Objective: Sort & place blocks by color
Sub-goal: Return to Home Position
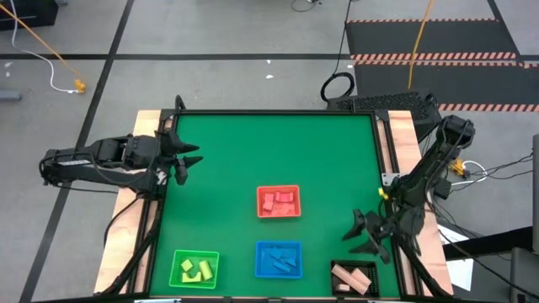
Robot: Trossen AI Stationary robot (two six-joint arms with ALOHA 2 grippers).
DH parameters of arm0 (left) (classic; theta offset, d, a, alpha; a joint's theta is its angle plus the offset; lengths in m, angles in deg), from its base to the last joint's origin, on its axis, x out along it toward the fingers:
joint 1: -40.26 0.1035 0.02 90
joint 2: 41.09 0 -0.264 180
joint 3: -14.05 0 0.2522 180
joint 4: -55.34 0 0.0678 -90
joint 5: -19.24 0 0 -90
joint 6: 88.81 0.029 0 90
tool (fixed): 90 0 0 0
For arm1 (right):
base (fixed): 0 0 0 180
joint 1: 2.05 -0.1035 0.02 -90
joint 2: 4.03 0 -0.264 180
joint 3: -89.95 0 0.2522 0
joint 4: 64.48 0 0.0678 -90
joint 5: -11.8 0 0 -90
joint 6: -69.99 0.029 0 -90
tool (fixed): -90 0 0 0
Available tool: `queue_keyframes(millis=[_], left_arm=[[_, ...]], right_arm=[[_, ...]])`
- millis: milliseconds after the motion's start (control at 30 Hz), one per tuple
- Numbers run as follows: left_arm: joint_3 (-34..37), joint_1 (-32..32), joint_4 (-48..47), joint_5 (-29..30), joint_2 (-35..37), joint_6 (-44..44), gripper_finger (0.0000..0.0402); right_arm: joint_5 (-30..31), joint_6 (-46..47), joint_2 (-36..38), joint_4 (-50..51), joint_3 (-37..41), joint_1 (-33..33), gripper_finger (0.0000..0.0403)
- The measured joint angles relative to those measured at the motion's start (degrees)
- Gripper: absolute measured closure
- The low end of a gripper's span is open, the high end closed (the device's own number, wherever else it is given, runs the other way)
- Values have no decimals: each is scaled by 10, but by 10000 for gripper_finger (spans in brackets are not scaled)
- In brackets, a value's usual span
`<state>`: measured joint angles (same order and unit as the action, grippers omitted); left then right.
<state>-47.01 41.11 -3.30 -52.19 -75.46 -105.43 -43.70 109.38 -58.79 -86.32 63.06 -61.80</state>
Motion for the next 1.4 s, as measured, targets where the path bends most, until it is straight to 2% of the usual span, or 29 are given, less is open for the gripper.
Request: queue_keyframes(millis=[167,300,700,833,1067,1400], left_arm=[[32,0,73,-15,0,14,217],[66,0,137,-45,-1,32,217],[170,-2,290,-56,-2,39,217],[203,-2,330,-57,-2,39,217],[210,-2,332,-57,-2,57,217],[210,-2,331,-56,-2,81,218]], right_arm=[[0,-44,50,-99,80,28,193],[1,-87,63,-178,113,38,193],[6,-152,66,-175,116,40,193],[48,-163,65,-182,117,39,193],[101,-239,66,-201,117,40,193],[273,-251,65,-218,117,55,193]])
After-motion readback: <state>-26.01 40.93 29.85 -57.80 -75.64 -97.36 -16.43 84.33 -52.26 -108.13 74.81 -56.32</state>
